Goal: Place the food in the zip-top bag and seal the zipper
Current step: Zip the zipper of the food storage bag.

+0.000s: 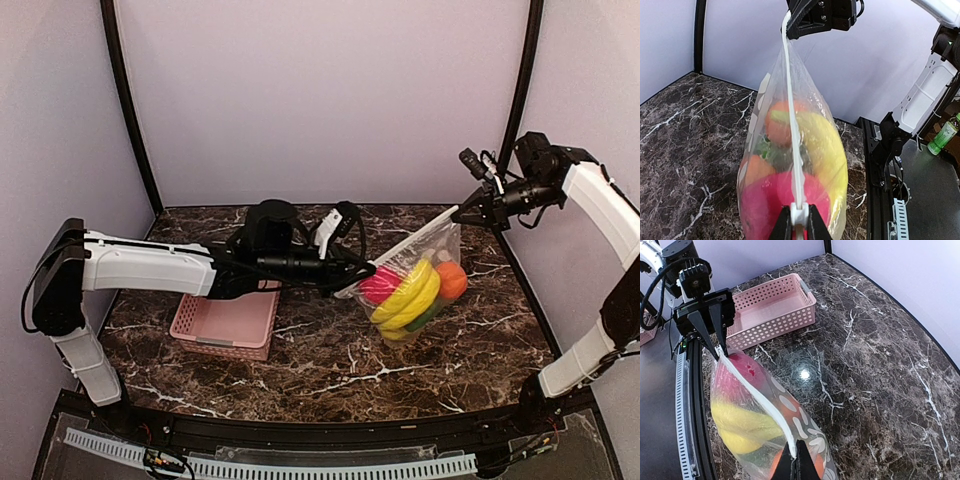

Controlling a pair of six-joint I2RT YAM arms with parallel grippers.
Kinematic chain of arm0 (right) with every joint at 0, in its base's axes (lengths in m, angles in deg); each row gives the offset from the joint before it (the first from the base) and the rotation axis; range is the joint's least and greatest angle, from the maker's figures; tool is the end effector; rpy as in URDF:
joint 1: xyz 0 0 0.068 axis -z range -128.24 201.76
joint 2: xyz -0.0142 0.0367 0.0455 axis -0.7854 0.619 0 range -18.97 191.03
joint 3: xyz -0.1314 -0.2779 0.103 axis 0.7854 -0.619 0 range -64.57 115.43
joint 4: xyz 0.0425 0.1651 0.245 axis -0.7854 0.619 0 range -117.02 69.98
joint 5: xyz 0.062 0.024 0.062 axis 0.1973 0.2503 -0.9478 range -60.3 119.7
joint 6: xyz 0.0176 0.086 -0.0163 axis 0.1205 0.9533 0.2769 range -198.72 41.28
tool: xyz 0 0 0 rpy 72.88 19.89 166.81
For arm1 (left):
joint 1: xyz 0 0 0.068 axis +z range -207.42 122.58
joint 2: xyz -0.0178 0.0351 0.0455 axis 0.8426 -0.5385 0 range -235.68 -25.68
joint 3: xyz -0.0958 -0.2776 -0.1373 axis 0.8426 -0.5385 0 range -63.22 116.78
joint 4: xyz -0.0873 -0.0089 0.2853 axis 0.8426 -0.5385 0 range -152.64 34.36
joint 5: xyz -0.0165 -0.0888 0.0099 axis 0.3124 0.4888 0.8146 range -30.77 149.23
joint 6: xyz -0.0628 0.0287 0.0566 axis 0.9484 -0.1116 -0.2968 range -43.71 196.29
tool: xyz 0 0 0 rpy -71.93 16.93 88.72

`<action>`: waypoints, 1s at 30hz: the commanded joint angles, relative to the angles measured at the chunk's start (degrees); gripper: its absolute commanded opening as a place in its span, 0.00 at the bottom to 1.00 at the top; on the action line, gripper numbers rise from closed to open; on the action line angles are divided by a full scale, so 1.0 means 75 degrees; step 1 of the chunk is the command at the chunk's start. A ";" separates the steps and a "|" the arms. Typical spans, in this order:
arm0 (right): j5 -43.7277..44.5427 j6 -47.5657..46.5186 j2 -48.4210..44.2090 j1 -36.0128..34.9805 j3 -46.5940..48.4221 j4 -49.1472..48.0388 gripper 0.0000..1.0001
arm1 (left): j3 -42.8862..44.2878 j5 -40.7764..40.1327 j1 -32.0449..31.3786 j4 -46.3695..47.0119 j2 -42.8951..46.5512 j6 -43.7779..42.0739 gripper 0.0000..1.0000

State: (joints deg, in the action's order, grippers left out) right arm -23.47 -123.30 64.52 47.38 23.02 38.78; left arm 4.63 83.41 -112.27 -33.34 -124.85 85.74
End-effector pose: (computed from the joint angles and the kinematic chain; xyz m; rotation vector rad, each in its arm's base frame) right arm 0.3153 0.0880 0.4013 -1.1859 1.9227 0.8590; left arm 0.2549 -0.4187 0.3068 1.0185 1.5645 -1.1673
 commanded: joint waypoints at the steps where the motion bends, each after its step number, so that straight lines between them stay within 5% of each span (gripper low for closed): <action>1: 0.0280 -0.0144 0.0062 0.0499 -0.0058 -0.0684 0.00 | -0.0324 0.0270 0.0081 -0.0855 0.0357 -0.0036 0.01; 30: -0.0212 -0.0288 0.0770 0.0946 0.0144 -0.0571 0.00 | 0.0275 0.0669 0.0534 -0.0967 -0.0341 -0.0119 0.01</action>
State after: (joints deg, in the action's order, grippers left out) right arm -24.61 -125.03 69.92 54.04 21.84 35.57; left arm 5.57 86.43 -110.12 -37.54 -127.13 85.83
